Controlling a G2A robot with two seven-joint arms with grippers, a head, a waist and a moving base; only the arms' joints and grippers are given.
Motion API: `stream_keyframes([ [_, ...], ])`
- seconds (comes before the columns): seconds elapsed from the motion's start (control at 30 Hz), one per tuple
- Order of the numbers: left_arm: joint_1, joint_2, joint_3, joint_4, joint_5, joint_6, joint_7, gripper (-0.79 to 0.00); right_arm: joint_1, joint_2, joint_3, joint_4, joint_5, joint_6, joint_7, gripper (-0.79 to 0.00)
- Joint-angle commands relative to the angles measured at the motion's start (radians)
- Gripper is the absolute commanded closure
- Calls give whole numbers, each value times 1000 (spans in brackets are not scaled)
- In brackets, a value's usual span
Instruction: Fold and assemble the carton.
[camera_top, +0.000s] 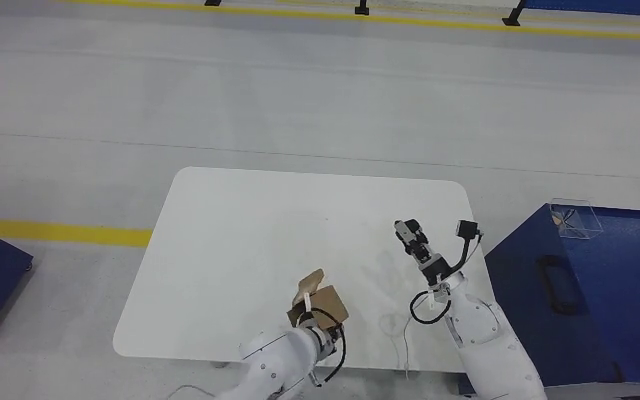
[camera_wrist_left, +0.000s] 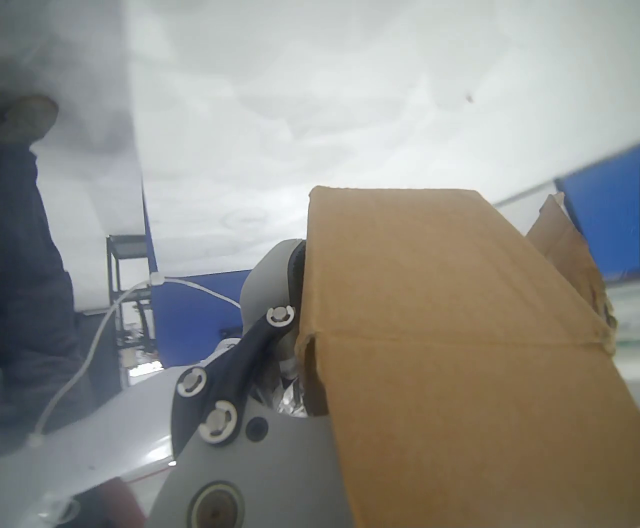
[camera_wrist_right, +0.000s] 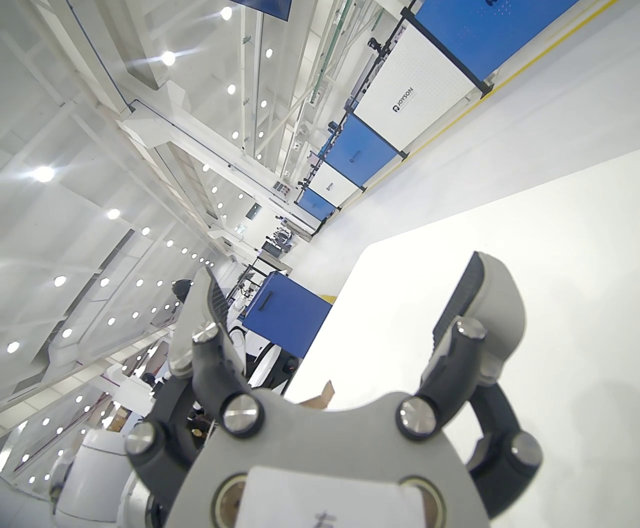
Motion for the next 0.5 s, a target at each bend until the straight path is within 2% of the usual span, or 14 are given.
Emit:
stream_keyframes([
  [0.0,-75,-20,33,78,-21,-140,188,0,0,-2,-6,0,-6,2,-2,-785],
  [0.1,-167,-49,75,187,-50,-234,276,0,-3,-4,-13,-3,-15,5,-7,-785],
  [0.27,-296,-96,116,358,-115,-358,272,0,-11,-4,-11,-11,-20,5,-10,-785],
  [0.37,-361,-121,128,465,-167,-387,268,0,-16,-5,-8,-16,-19,4,-11,-785],
  [0.4,-381,-128,132,499,-182,-389,255,-212,-18,-5,-7,-17,-19,4,-11,-785],
  [0.43,-401,-134,137,537,-177,-394,252,-391,-20,-5,-6,-19,-19,4,-12,-785],
  [0.47,-416,-141,140,564,-187,-397,246,-785,-21,-5,-5,-19,-20,5,-12,-785],
])
